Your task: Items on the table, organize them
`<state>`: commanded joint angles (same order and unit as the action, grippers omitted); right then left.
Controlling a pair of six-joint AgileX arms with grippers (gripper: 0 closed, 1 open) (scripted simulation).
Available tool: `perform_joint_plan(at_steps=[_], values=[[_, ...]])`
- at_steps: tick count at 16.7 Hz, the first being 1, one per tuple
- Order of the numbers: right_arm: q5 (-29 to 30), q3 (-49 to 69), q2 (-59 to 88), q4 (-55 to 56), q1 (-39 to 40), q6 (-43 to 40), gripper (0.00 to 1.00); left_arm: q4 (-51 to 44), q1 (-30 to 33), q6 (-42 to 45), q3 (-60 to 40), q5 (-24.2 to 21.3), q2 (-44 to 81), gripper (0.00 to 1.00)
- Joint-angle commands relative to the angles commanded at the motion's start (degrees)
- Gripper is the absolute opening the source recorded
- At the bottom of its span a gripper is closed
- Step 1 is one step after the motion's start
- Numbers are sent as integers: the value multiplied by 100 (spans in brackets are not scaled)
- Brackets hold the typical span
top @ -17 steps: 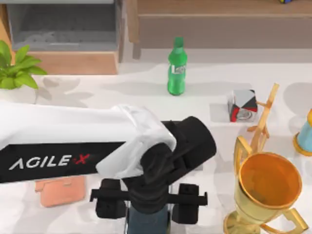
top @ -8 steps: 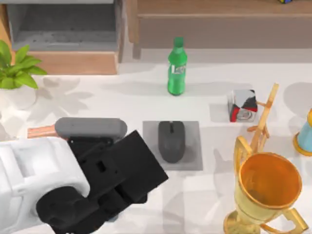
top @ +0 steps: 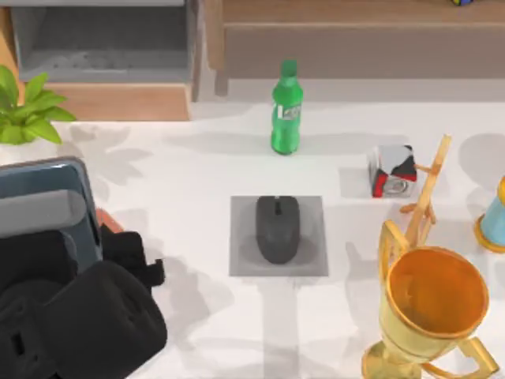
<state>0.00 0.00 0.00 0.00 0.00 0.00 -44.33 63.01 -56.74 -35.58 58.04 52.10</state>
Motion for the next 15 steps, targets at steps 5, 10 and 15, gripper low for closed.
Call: perform_joint_plan(at_steps=[5,10,15], values=[[0,0,0,0,0,0,100,-4,-21,7,5,33,-23,0],[0,0,0,0,0,0,100,606,252,571,-291,-456,-84,0],[0,0,0,0,0,0,100,1559,318,1453,-363,-999,-46,0]])
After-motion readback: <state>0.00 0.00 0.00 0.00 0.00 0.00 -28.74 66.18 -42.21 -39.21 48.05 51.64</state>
